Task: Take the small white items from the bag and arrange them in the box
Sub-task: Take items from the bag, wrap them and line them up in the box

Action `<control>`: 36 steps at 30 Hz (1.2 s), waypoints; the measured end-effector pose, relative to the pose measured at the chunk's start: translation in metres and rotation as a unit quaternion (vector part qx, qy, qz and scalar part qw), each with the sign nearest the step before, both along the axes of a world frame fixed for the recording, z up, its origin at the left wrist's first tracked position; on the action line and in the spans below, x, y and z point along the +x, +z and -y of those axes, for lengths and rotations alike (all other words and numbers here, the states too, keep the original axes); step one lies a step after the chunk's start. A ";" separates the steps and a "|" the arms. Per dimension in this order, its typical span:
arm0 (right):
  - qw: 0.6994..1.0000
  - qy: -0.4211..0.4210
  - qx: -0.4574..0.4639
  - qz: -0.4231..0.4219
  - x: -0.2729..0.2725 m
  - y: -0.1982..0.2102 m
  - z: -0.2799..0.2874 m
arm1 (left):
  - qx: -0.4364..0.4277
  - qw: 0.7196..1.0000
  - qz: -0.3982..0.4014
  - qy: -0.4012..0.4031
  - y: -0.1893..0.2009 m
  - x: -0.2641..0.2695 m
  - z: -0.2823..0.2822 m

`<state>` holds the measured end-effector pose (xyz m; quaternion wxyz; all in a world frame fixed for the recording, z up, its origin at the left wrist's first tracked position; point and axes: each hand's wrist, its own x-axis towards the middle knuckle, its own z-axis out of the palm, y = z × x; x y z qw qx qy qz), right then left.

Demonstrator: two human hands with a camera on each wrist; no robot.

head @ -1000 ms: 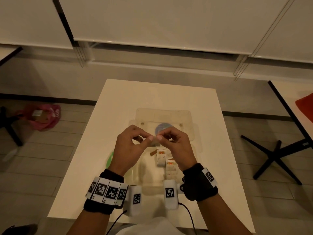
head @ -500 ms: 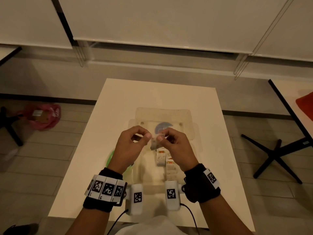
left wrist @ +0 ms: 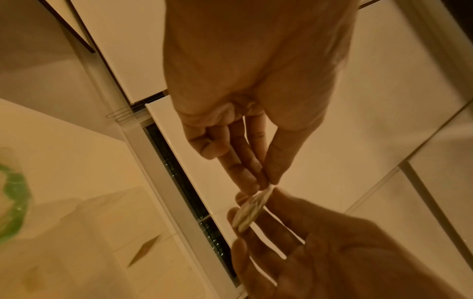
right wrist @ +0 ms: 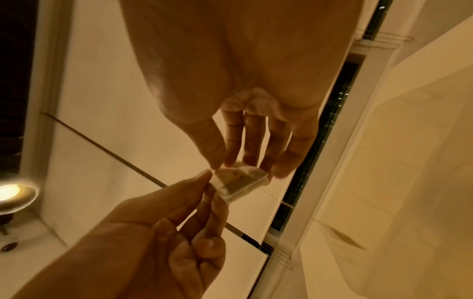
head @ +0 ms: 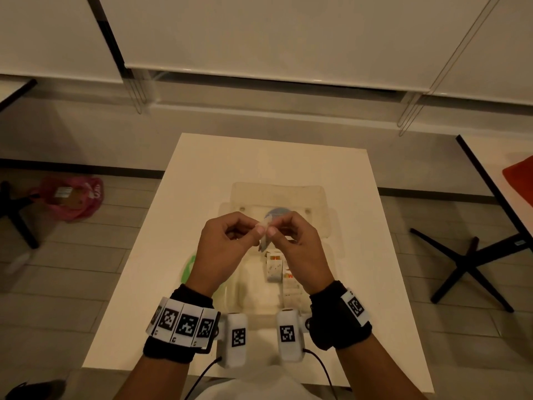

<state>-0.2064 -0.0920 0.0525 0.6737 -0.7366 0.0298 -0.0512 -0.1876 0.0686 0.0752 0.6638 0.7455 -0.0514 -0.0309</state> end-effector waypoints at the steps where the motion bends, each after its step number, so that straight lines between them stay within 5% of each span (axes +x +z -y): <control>1: 1.000 0.018 0.013 -0.002 -0.001 0.002 -0.001 | -0.003 1.000 0.003 0.010 0.001 -0.001 0.000; 7: 0.998 0.055 0.004 0.004 -0.003 0.001 -0.008 | 0.006 1.000 0.014 -0.022 0.013 -0.005 0.004; 14: 0.986 0.060 0.154 -0.027 -0.003 0.011 -0.003 | 0.022 0.999 0.021 0.042 0.011 0.001 -0.004; 21: 0.982 0.087 0.158 -0.053 -0.007 0.011 -0.002 | 0.063 0.998 0.019 0.019 0.004 0.002 0.002; 31: 0.957 0.248 0.068 -0.137 -0.011 0.001 -0.007 | 0.006 0.998 0.041 0.048 0.012 0.002 0.004; 36: 0.938 0.290 0.117 -0.149 -0.016 -0.002 -0.010 | -0.010 0.997 0.037 0.060 0.013 0.004 0.001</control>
